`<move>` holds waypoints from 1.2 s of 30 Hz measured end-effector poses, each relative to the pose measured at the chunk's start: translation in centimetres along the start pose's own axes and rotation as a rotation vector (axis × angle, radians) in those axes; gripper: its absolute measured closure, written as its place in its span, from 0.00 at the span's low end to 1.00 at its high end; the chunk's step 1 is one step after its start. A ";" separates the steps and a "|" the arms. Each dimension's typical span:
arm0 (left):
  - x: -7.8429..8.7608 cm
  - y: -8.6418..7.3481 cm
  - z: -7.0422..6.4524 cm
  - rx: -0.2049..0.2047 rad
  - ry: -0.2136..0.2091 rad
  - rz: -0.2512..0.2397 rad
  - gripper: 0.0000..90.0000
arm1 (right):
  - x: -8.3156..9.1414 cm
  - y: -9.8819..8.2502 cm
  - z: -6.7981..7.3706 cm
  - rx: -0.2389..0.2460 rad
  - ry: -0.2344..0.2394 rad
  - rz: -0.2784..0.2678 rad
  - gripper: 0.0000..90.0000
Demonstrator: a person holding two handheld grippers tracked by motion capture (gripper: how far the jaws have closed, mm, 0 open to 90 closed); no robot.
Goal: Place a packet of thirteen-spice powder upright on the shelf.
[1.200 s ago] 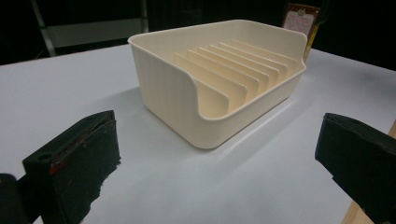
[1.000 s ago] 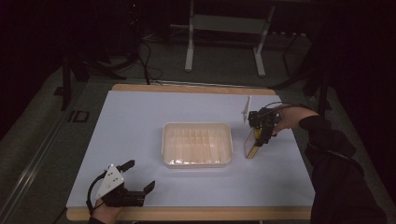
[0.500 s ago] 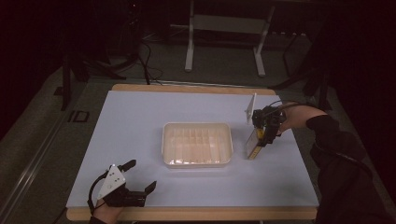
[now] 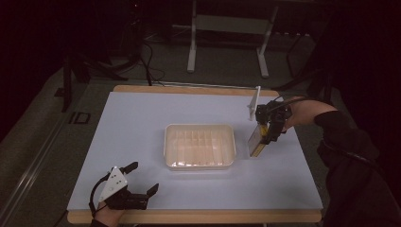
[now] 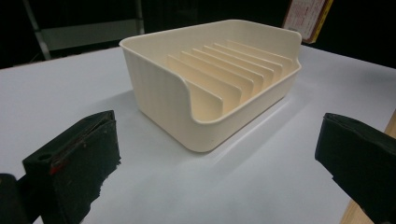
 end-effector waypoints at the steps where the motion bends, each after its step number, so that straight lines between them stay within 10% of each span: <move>1: 0.0 0.0 0.0 0.000 0.000 0.001 0.00 | 0.2 0.1 0.0 -0.001 -0.002 0.006 0.35; 9: 0.0 0.0 0.0 0.002 -0.002 -0.003 0.00 | 1.7 0.9 0.1 -0.042 0.008 0.015 0.35; 36: 0.0 0.1 0.0 0.000 -0.009 -0.004 0.00 | 2.5 6.9 1.5 0.103 0.027 -0.130 0.35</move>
Point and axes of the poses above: each handheld gripper's, and its own axes: x roughly backward along the jaws, y roughly out of its top, z roughly to its left, the point moved 4 cm from there along -x, roughly forward along the jaws, and after that the axes turned 1 degree about -z, right-handed, at the moved point
